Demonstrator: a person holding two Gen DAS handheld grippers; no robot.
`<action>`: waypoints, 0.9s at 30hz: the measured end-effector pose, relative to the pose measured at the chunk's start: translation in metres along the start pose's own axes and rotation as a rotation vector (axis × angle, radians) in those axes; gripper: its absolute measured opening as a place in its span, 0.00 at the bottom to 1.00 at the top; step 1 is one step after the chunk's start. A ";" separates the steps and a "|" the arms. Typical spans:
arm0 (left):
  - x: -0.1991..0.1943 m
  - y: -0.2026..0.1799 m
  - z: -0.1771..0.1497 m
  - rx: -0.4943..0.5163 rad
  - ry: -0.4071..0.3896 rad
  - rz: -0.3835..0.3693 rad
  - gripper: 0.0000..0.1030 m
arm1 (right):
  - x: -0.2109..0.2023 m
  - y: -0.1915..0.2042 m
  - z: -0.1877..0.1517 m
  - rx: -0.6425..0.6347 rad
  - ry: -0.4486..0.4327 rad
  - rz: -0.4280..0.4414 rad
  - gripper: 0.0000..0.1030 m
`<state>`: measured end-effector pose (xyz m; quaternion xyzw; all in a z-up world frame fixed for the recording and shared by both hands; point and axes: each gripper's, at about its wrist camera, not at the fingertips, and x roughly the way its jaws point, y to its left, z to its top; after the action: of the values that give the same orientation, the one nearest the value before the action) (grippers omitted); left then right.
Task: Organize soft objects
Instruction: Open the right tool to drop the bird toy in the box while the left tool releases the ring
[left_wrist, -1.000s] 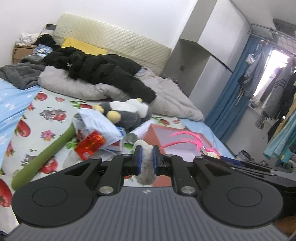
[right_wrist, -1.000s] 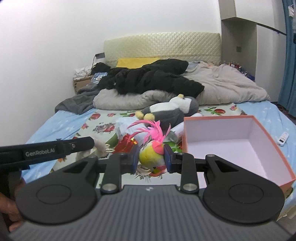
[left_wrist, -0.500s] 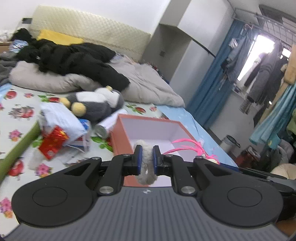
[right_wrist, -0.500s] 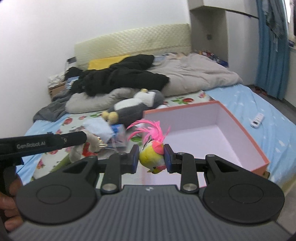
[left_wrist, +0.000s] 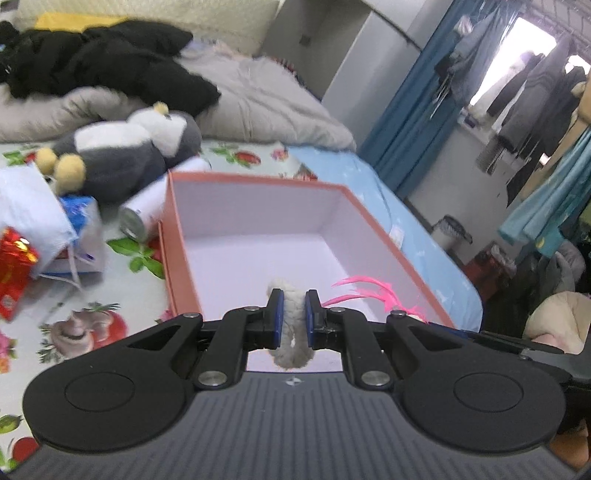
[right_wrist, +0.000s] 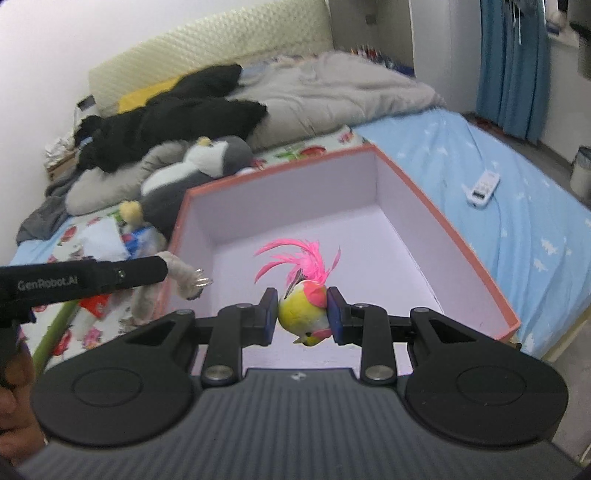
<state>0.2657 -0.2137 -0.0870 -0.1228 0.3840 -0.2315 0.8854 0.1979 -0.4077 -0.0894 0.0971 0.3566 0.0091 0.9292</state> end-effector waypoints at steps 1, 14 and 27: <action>0.011 0.001 0.001 0.001 0.016 0.000 0.14 | 0.009 -0.004 0.001 0.007 0.014 -0.001 0.31; 0.106 0.006 -0.005 0.051 0.189 0.050 0.22 | 0.079 -0.041 0.000 0.067 0.166 -0.008 0.36; 0.042 -0.004 0.011 0.019 0.132 0.033 0.35 | 0.042 -0.034 0.011 0.088 0.093 -0.002 0.43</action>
<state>0.2977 -0.2383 -0.1043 -0.0925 0.4413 -0.2280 0.8630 0.2345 -0.4396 -0.1155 0.1368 0.3996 -0.0031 0.9064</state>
